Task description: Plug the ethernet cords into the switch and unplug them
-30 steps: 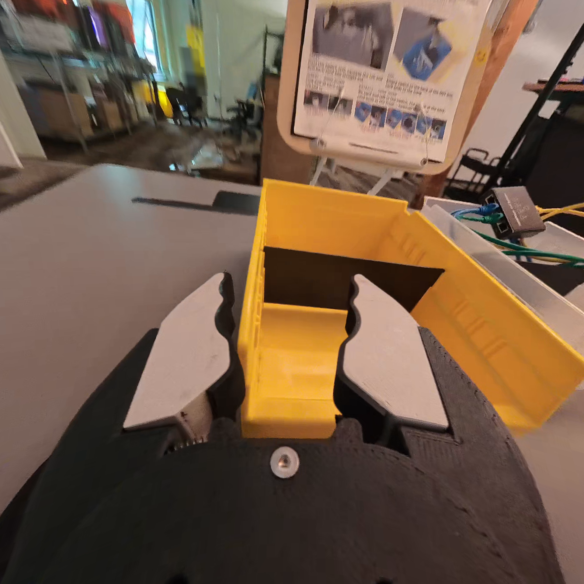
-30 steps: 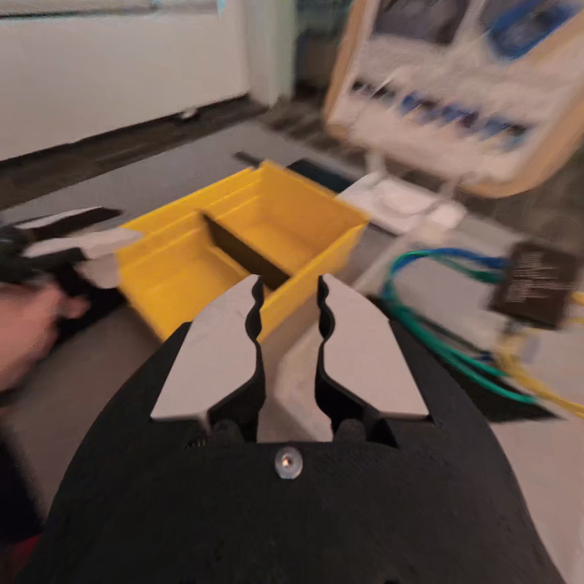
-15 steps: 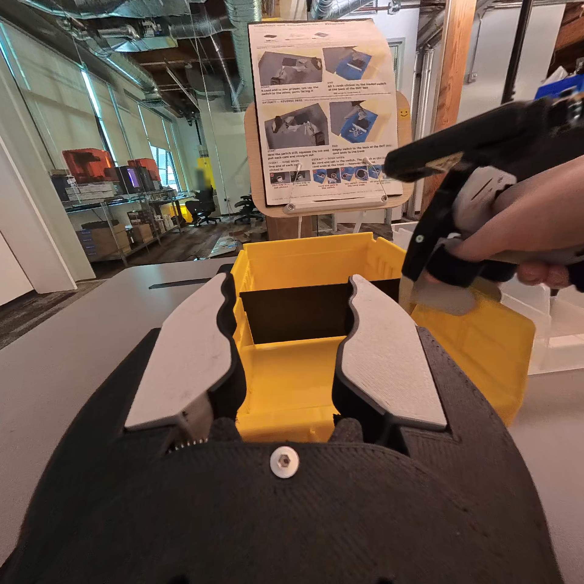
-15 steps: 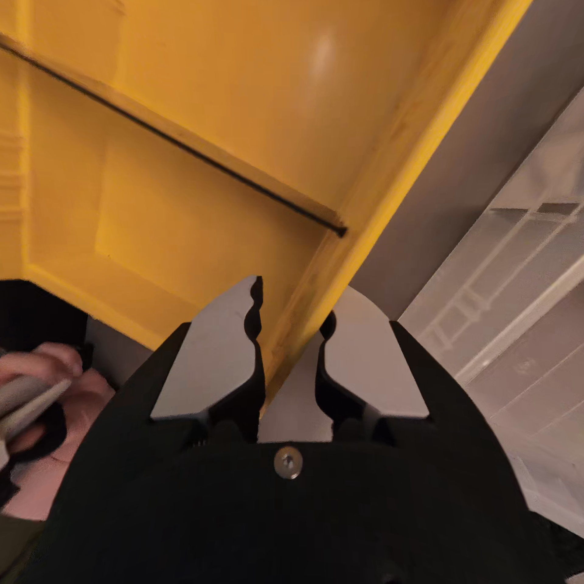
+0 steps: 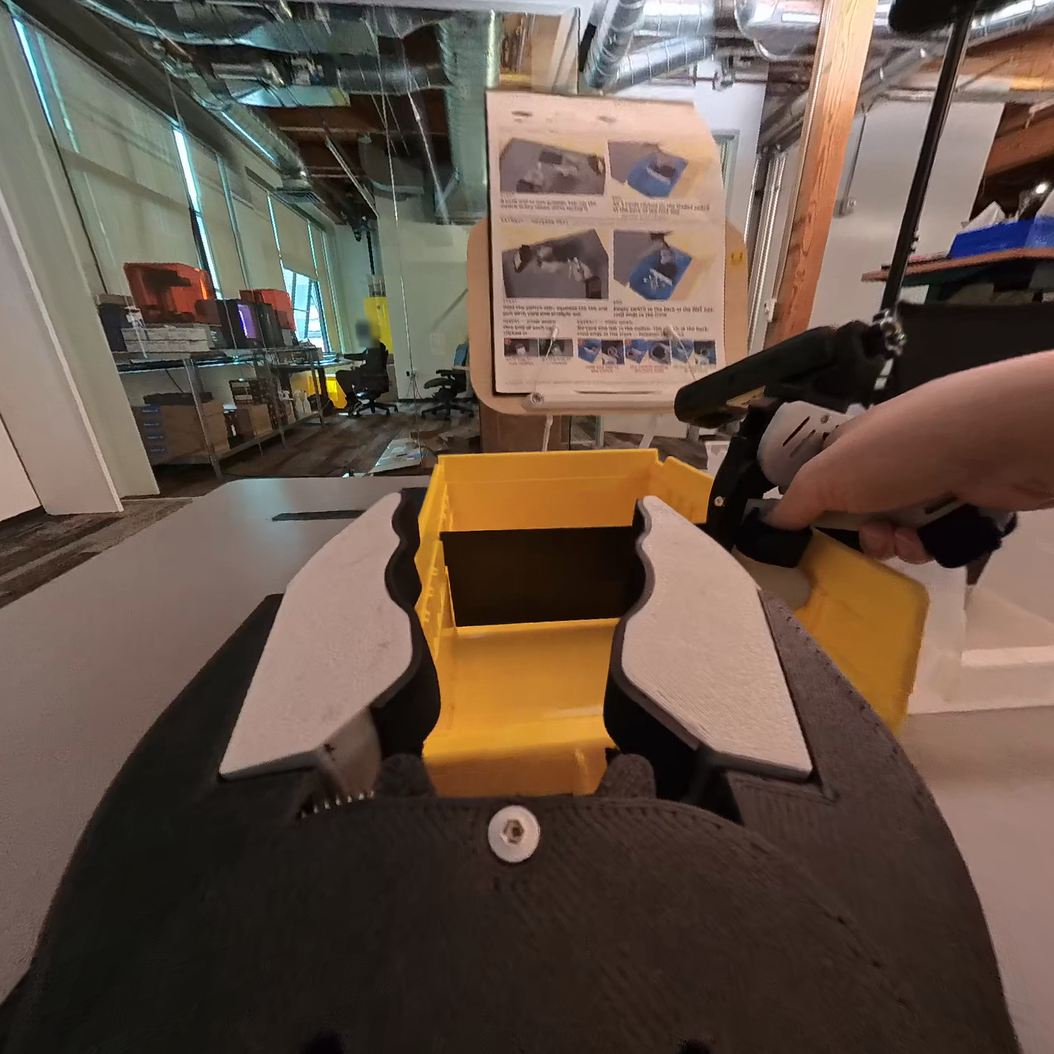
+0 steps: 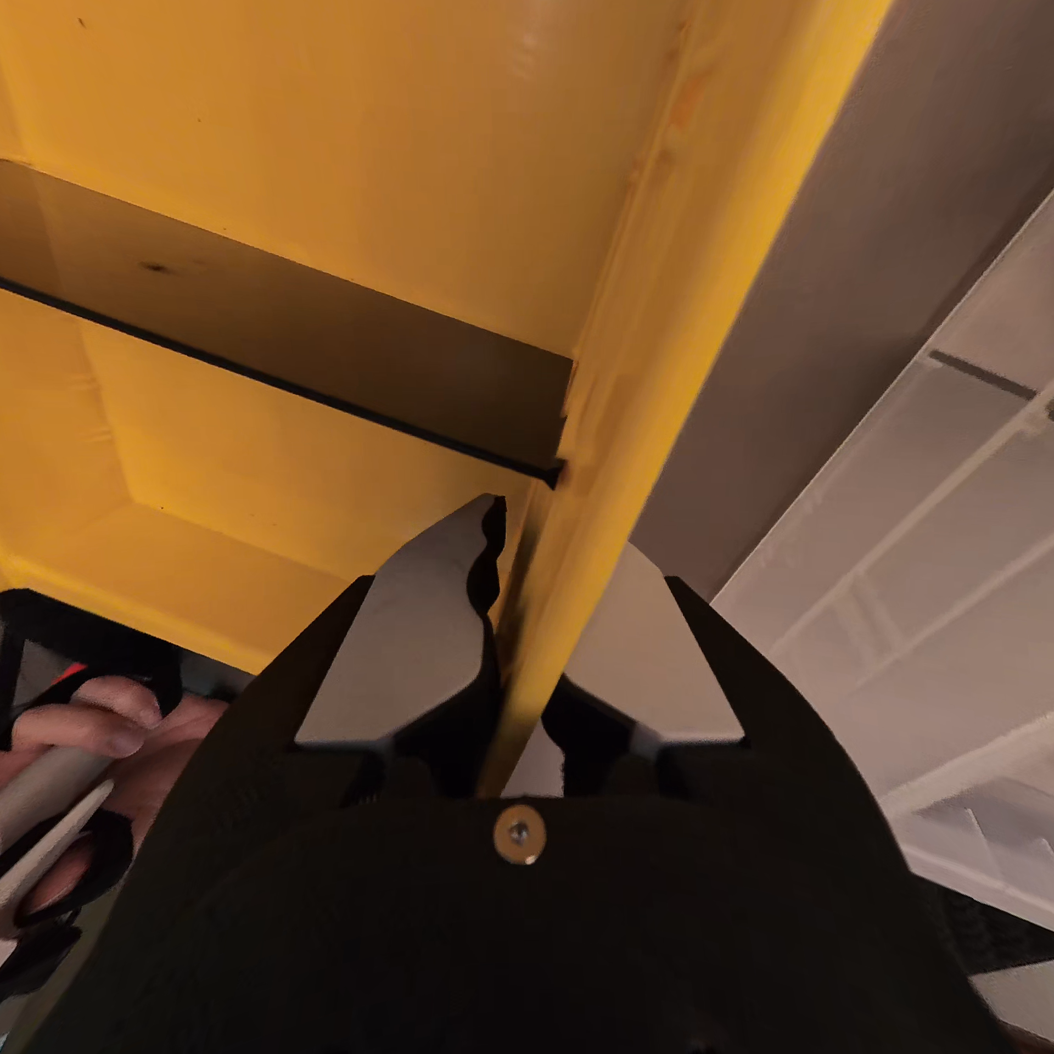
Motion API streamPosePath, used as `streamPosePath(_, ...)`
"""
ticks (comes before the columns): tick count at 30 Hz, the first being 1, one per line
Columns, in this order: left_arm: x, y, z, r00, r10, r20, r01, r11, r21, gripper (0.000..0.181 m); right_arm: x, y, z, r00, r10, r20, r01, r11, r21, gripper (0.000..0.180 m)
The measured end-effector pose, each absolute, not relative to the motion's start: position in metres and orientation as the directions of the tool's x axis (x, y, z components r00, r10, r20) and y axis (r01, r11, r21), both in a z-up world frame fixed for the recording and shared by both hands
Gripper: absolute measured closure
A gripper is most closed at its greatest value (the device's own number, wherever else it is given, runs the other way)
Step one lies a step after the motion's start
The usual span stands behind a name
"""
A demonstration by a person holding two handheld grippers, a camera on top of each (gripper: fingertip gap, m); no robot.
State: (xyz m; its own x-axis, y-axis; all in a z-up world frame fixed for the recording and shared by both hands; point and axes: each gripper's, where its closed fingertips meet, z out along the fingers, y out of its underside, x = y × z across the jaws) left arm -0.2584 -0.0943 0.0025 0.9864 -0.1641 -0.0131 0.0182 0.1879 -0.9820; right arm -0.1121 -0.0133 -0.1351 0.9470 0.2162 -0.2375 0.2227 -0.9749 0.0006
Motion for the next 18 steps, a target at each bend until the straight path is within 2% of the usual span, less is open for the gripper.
streamPosePath(4, -0.268, -0.121, 0.034, 0.977, -0.197, 0.082, 0.132, 0.252, -0.959, 0.108, -0.118, -0.009, -0.109, 0.924, 0.233, -0.305, 0.246, -0.969, 0.005, 0.17)
streamPosePath(9, -0.276, -0.142, 0.079, 0.958, -0.239, 0.156, 0.226, 0.301, -0.927, 0.106, -0.11, 0.009, -0.032, 0.893, 0.298, -0.339, 0.283, -0.955, -0.093, 0.171)
streamPosePath(13, -0.256, -0.119, 0.065, 0.885, -0.356, 0.301, 0.353, 0.091, -0.931, 0.097, -0.07, 0.015, 0.043, 0.868, 0.307, -0.39, 0.253, -0.95, -0.185, 0.171)
streamPosePath(16, -0.22, -0.087, 0.027, 0.828, -0.413, 0.38, 0.34, -0.17, -0.925, 0.084, -0.017, 0.016, 0.084, 0.87, 0.278, -0.408, 0.184, -0.949, -0.256, 0.172)
streamPosePath(18, -0.191, -0.073, 0.01, 0.786, -0.459, 0.413, 0.305, -0.293, -0.906, 0.082, 0.028, 0.014, 0.099, 0.883, 0.242, -0.401, 0.126, -0.948, -0.293, 0.172)
